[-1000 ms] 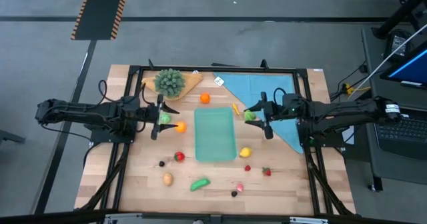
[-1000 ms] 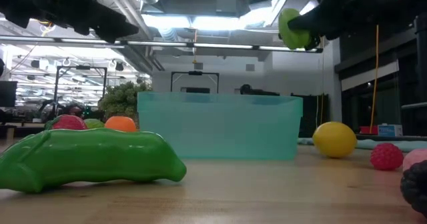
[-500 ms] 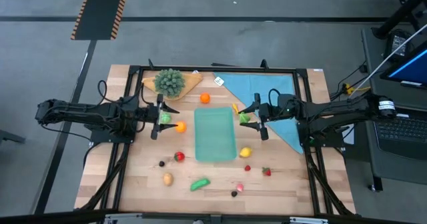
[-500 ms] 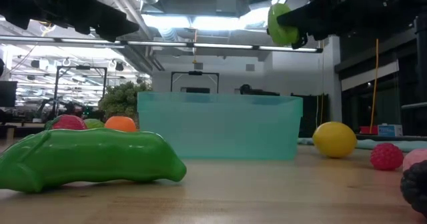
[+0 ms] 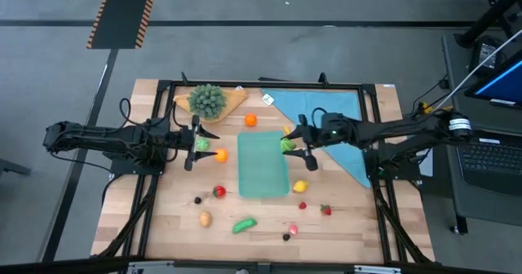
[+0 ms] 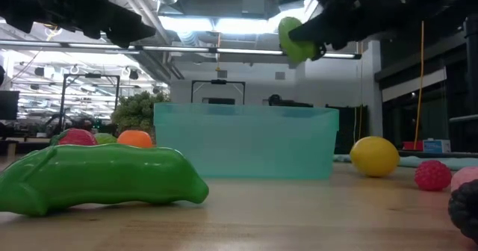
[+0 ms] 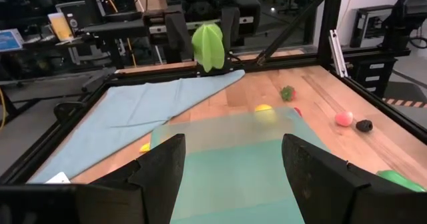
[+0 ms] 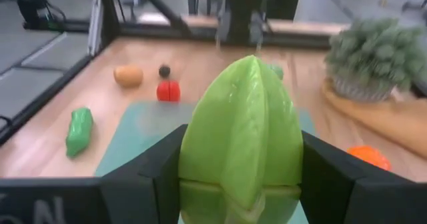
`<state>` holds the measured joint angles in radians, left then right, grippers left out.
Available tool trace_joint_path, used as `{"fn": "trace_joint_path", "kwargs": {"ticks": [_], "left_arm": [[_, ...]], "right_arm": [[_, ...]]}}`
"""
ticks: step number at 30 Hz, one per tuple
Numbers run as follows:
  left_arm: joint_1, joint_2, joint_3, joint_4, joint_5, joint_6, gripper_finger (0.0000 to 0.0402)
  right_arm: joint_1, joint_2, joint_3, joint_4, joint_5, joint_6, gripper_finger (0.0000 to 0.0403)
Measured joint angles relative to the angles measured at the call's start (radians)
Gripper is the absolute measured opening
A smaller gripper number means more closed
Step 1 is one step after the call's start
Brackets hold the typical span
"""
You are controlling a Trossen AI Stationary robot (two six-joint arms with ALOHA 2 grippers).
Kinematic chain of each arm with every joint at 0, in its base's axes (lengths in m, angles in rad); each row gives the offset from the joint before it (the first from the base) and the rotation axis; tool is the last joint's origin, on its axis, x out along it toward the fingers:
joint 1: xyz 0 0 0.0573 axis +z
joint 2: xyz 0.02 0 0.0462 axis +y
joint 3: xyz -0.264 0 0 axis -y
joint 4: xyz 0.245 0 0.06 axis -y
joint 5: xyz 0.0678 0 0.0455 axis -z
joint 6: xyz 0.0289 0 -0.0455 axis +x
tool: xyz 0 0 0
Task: Pick and placing Produce into tupperware
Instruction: Put the starfruit into the bin
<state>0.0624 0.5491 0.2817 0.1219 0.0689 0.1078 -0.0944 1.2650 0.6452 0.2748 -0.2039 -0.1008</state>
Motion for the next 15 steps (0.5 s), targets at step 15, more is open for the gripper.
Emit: {"fn": "trace_joint_path", "kwargs": {"ticks": [15], "left_arm": [[0.000, 0.000, 0.000, 0.000, 0.000, 0.000, 0.0243]], "right_arm": [[0.001, 0.268, 0.470, -0.596, -0.001, -0.049, 0.0222]]}}
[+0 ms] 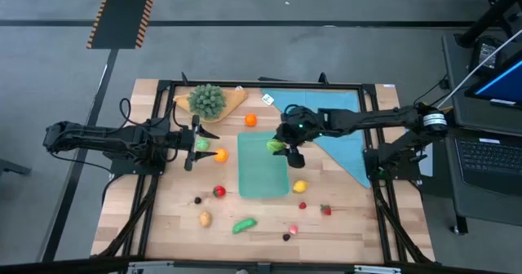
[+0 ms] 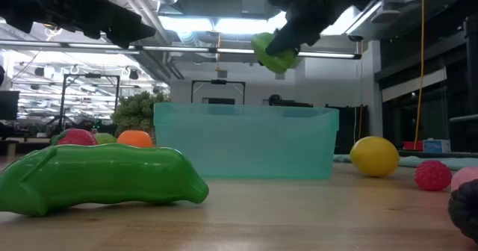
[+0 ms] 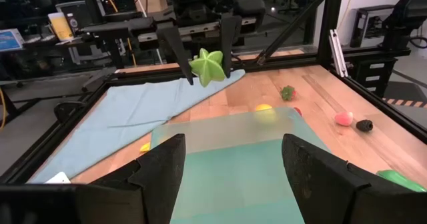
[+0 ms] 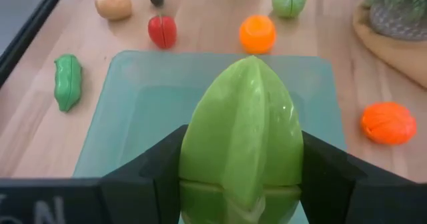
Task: Pick and placing Produce into tupperware
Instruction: Put the starfruit into the bin
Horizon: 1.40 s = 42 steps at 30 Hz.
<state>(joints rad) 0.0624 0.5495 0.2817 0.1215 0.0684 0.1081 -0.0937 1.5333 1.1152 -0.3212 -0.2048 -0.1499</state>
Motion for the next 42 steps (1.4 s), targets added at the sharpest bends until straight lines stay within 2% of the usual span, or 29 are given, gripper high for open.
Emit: {"fn": "trace_joint_path", "kwargs": {"ticks": [11, 18, 28, 42], "left_arm": [[0.000, 0.000, 0.000, 0.000, 0.000, 0.000, 0.0243], [0.000, 0.000, 0.000, 0.000, 0.000, 0.000, 0.0243], [0.000, 0.000, 0.000, 0.000, 0.000, 0.000, 0.0243], [0.000, 0.000, 0.000, 0.000, 0.000, 0.001, 0.0243]], "right_arm": [[0.008, 0.165, 0.268, -0.287, -0.007, -0.044, 0.0222], [0.007, 0.224, 0.389, -0.413, -0.008, -0.065, 0.0222], [0.033, 0.271, 0.395, -0.416, -0.007, -0.067, 0.0222], [0.079, 0.434, 0.394, -0.302, -0.004, -0.066, 0.0222]]}}
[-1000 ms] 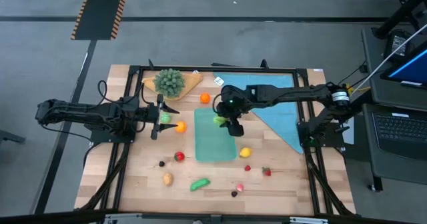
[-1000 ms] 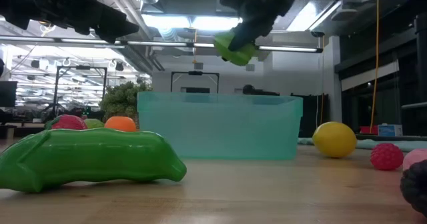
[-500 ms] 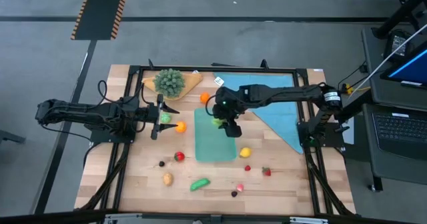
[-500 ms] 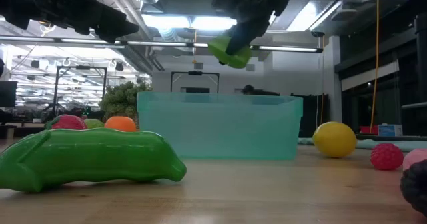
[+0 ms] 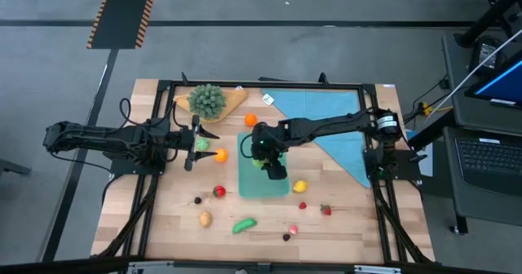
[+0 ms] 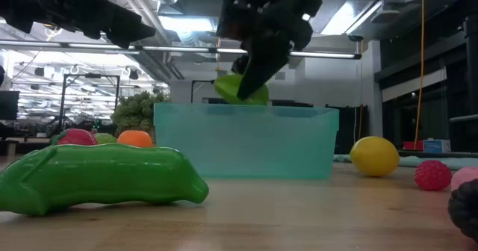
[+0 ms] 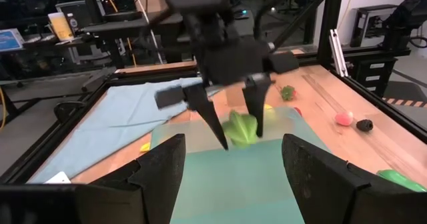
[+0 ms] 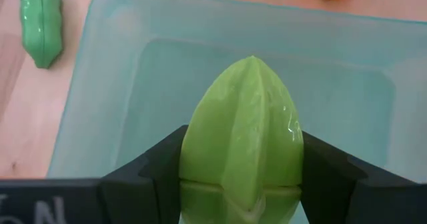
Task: Pick and placing Produce into tupperware
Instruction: Put the starfruit into the bin
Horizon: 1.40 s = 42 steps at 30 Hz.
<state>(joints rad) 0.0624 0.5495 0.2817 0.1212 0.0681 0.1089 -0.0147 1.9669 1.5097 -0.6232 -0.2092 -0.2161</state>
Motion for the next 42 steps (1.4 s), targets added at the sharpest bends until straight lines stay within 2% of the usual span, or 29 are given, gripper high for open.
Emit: {"fn": "trace_joint_path", "kwargs": {"ticks": [8, 17, 42], "left_arm": [[0.000, 0.000, 0.000, 0.000, 0.000, 0.000, 0.0243], [0.000, 0.000, 0.000, 0.000, 0.000, 0.000, 0.0243], [0.000, 0.000, 0.000, 0.000, 0.000, 0.000, 0.0243]], "right_arm": [[-0.001, 0.068, -0.001, 0.033, 0.048, 0.003, 0.0222], [0.000, 0.130, -0.002, 0.063, 0.053, 0.002, 0.0222], [0.008, 0.129, -0.046, 0.127, 0.053, 0.013, 0.0222]]}}
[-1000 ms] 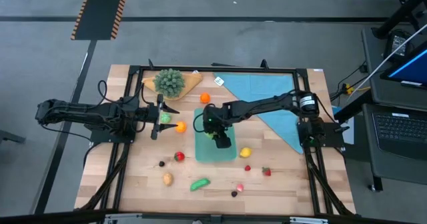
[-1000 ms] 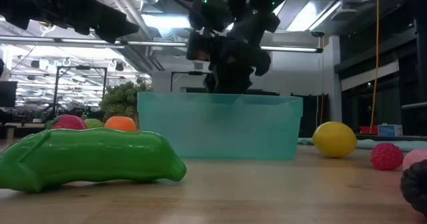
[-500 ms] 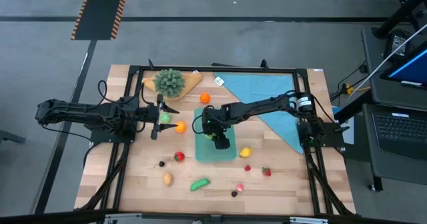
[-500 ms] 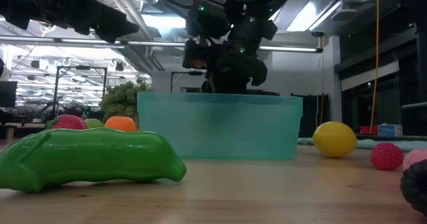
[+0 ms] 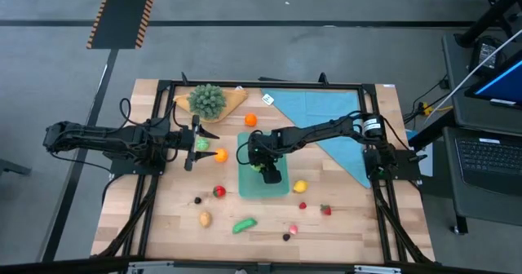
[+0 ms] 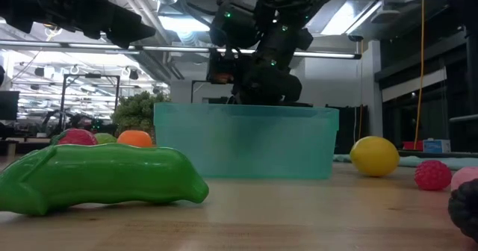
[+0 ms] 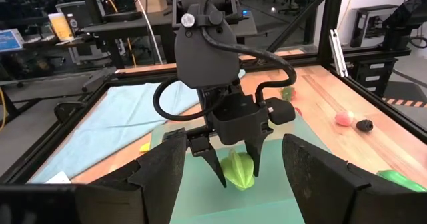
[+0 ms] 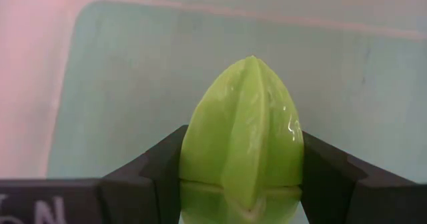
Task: Pick and placing Produce into tupperware
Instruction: Put the starfruit into the bin
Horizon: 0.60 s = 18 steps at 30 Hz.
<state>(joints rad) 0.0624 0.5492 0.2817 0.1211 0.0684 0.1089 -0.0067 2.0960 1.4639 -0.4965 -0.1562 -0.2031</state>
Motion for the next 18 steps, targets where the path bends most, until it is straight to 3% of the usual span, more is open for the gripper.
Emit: {"fn": "trace_joint_path", "kwargs": {"ticks": [10, 18], "left_arm": [[0.000, 0.000, 0.000, 0.000, 0.000, 0.000, 0.0243], [0.000, 0.000, 0.000, 0.000, 0.000, 0.000, 0.0243]], "right_arm": [[0.003, 0.000, 0.000, -0.001, 0.000, 0.000, 0.0269], [0.003, 0.000, 0.009, -0.012, 0.000, -0.008, 0.0266]]}}
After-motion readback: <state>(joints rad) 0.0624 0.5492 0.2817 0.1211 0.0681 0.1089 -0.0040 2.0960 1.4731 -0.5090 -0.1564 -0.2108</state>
